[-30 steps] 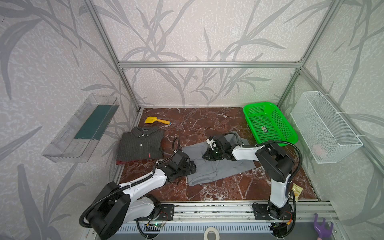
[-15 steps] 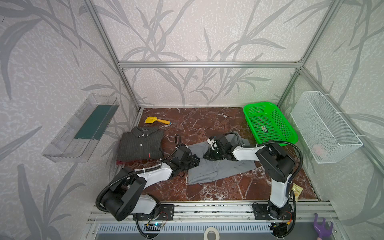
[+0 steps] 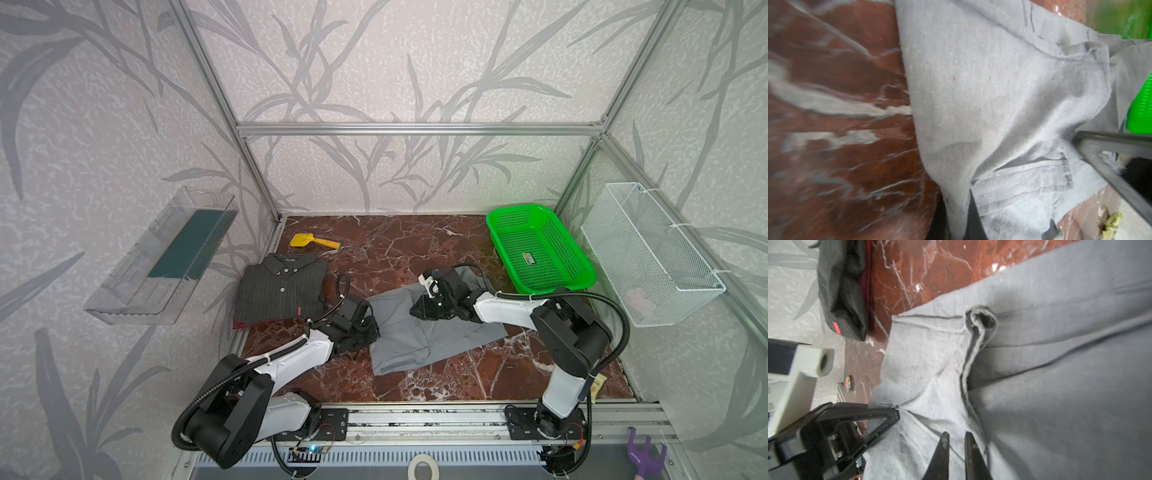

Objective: Fold and stack the long sleeve shirts

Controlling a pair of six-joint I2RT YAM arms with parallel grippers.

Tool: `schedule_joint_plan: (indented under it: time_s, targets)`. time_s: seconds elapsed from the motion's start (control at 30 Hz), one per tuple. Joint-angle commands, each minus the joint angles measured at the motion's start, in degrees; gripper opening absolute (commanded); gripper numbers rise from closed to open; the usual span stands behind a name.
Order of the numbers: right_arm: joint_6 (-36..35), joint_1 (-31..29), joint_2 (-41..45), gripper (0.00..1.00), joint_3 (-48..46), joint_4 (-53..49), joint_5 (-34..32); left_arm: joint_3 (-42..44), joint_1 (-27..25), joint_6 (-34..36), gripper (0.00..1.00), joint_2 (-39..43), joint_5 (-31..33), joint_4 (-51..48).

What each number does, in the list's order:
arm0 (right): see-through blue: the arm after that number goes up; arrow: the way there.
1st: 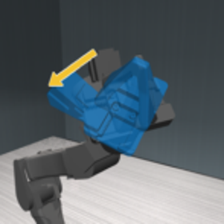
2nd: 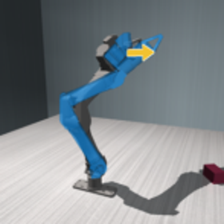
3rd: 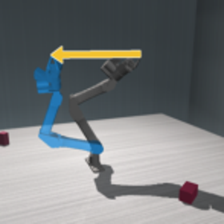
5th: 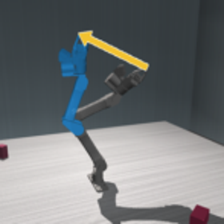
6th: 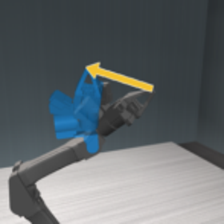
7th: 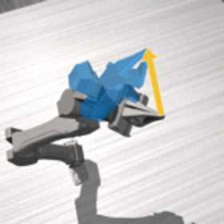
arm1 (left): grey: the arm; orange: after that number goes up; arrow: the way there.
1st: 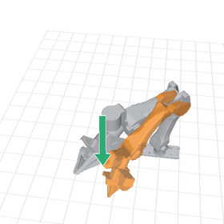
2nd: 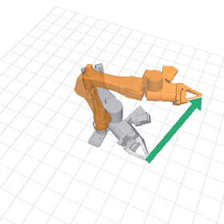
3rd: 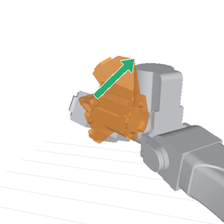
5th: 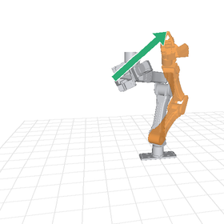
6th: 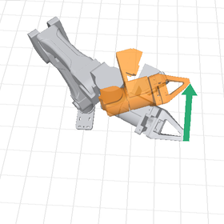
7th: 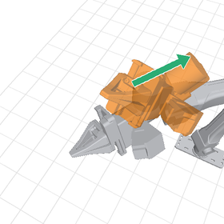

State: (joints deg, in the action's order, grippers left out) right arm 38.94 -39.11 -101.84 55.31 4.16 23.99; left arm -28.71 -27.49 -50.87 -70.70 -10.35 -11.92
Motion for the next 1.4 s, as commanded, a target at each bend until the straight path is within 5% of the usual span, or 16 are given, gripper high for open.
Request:
schedule_joint_plan:
  time_s: [0.0, 0.37, 0.77, 1.03, 1.2, 1.37]
  targets:
    - [-1.94, 1.58, 3.75, 0.22, 2.26, -4.96, -0.31, -4.76, 1.45, 3.45, 0.00, 1.74, 4.24, -12.13]
    - [-10.17, 8.26, 2.25, 0.24, 3.75, -8.39, 3.06, -16.29, 4.75, 9.75, 0.00, 5.13, 8.95, -31.58]
    - [-12.13, 12.03, 9.35, 0.23, -3.30, -12.58, -5.74, -30.52, 5.58, 19.95, 0.00, -0.26, 16.32, -49.51]
    - [-8.69, 12.39, 7.13, 0.26, -2.72, -3.40, 1.22, -33.70, 5.51, 22.75, 0.00, 2.67, 20.18, -51.62]
    - [-2.78, 11.35, 0.51, 0.44, 2.46, -0.90, -0.98, -31.35, 5.43, 22.91, 0.00, 5.54, 18.58, -48.74]
    - [4.83, 8.39, -4.19, 0.50, 4.88, 0.77, -5.75, -31.02, 5.43, 22.47, 0.00, 4.93, 18.43, -48.49]
